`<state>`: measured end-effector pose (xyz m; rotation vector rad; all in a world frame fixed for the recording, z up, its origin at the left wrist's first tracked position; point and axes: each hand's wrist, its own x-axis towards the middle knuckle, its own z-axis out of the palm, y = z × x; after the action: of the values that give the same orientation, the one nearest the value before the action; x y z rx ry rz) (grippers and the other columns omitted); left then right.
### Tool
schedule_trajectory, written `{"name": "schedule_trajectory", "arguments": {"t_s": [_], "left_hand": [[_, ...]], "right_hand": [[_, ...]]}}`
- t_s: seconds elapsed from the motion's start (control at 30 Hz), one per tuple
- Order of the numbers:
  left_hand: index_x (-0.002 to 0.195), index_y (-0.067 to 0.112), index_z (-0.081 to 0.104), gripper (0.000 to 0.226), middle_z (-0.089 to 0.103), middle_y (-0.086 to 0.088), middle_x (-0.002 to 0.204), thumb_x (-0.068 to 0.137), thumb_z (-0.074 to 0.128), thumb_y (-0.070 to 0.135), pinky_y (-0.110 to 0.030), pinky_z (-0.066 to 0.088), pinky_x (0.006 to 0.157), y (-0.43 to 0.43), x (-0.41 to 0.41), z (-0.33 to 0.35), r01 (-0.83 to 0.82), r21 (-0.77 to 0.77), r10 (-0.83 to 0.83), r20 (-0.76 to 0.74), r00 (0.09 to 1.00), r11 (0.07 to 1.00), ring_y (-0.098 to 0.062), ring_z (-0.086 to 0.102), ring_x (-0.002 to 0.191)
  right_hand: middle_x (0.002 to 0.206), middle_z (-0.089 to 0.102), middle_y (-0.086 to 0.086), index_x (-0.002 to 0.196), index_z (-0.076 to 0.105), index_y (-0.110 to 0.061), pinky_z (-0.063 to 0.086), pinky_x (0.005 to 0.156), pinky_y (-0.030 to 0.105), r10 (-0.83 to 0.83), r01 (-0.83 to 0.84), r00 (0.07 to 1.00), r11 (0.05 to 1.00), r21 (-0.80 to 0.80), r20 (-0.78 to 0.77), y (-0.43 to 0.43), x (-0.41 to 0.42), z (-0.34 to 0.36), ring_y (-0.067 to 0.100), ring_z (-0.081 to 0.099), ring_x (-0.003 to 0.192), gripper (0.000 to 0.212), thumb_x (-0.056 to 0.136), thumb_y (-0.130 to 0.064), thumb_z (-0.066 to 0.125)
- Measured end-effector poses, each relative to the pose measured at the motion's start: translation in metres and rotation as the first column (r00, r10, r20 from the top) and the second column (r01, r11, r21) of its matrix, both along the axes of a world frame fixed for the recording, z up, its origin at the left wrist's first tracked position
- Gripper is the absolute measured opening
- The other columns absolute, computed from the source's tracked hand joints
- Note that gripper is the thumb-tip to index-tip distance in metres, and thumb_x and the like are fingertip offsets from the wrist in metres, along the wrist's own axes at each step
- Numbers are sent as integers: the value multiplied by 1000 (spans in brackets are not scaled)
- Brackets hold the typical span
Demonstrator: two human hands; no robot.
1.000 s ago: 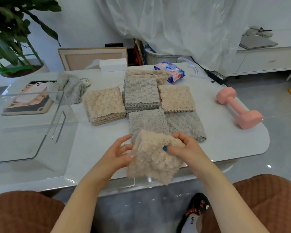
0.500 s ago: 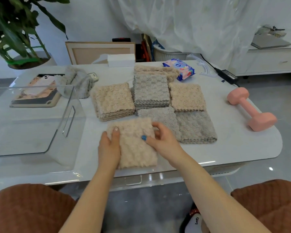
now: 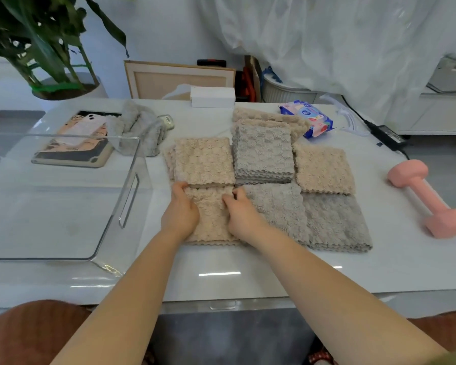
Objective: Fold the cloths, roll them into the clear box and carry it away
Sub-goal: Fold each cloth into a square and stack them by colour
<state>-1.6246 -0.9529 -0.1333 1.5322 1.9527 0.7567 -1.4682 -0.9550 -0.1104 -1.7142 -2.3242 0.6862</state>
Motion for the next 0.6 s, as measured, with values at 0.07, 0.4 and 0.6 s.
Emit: {"name": "schedule_trajectory", "arguments": {"t_s": [0.07, 0.4, 0.6], "left_hand": [[143, 17, 17, 55, 43, -14, 139, 93, 38, 10, -41, 44, 89, 7, -10, 0, 86, -25, -86, 18, 996, 996, -34, 54, 107], [144, 14, 23, 55, 38, -8, 143, 95, 49, 10, -35, 35, 106, 15, -33, 2, 198, 0, -194, 188, 963, 980, -25, 41, 129], [134, 12, 36, 42, 39, -2, 132, 97, 49, 25, -25, 31, 97, 13, -35, 3, 304, 37, -305, 9, 952, 952, -21, 44, 123]], "right_hand": [[128, 30, 14, 130, 40, -2, 44, 95, 37, 5, -4, 1000, 999, -37, 12, 2, -3, 1, 31, 46, 109, 52, 80, 2, 55], [131, 35, 13, 113, 51, -7, 37, 65, 32, -45, 3, 990, 955, 296, 133, -17, -6, 15, 29, 50, 96, 33, 81, -2, 55], [151, 33, 6, 145, 32, -23, 24, 104, 59, -57, -61, 929, 951, 304, 366, -24, 16, -6, 33, 23, 142, 64, 88, -49, 20]]}}
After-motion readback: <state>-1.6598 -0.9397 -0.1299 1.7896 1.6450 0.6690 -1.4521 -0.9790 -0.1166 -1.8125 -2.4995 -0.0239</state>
